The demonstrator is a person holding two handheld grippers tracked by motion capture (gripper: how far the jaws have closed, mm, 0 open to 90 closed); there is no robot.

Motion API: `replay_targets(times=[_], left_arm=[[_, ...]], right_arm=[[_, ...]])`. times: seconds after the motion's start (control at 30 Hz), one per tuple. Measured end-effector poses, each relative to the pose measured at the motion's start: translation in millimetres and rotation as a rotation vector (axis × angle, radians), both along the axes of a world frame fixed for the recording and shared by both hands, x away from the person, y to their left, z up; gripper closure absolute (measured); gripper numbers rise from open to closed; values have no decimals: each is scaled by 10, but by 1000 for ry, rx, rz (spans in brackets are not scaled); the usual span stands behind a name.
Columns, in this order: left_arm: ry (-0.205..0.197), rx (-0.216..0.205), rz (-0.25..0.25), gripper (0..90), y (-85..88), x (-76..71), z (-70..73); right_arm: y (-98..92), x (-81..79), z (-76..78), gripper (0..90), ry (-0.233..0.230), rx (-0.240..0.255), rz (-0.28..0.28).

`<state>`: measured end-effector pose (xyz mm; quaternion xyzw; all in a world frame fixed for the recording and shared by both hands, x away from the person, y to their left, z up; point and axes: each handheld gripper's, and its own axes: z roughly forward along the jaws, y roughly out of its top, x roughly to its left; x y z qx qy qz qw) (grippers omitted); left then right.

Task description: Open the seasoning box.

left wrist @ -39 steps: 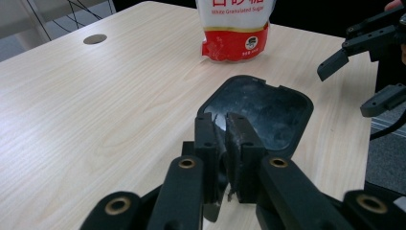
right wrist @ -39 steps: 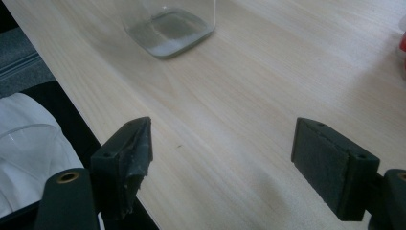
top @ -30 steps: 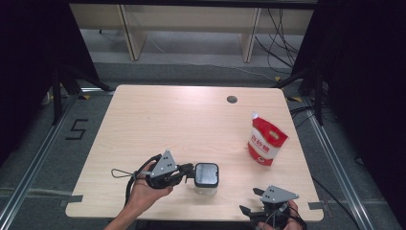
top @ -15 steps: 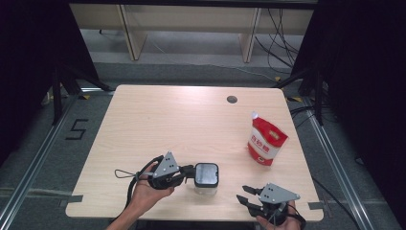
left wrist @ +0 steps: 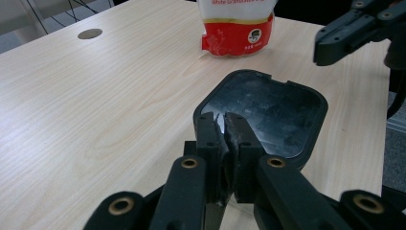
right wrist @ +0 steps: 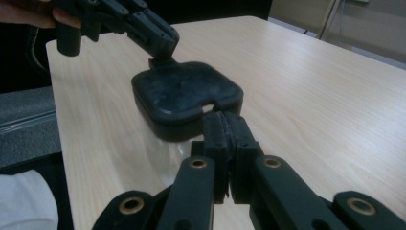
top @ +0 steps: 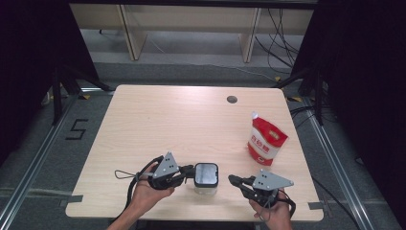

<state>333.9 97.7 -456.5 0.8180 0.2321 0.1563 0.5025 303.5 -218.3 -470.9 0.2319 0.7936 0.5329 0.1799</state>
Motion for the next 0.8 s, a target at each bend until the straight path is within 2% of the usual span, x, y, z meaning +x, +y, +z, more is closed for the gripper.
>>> replay_targets(times=[0.03, 0.17, 0.23, 0.3, 0.43, 0.5, 0.57, 0.6, 0.67, 0.7, 0.8], left_arm=[[2, 1, 1, 841, -1, 0, 2], [9, 0, 7, 844, 4, -8, 3], [2, 2, 15, 842, 8, -10, 6], [-4, -1, 16, 843, 14, -7, 2], [-9, 3, 15, 842, 23, -6, 1], [-7, 2, 17, 842, 21, -7, 1], [-3, -1, 20, 842, 22, -12, -2], [-4, 0, 19, 841, 23, -13, -1], [-9, 2, 14, 841, 23, -6, 0], [-9, 1, 13, 841, 25, -5, -1], [-5, 0, 18, 841, 25, -12, -2]], right_arm=[[24, 73, -1, 897, -12, -17, 19], [82, 137, -19, 897, 3, 8, 27], [120, 209, -16, 897, 5, 35, 42], [140, 259, -18, 897, 5, 41, 56], [194, 296, -36, 897, 21, 62, 69], [195, 314, -39, 897, 13, 44, 85], [208, 314, -47, 897, 29, 37, 90], [216, 307, -62, 897, 51, 54, 90], [212, 312, -64, 896, 52, 49, 88], [222, 342, -77, 896, 30, 61, 107], [227, 337, -72, 897, 30, 43, 99]])
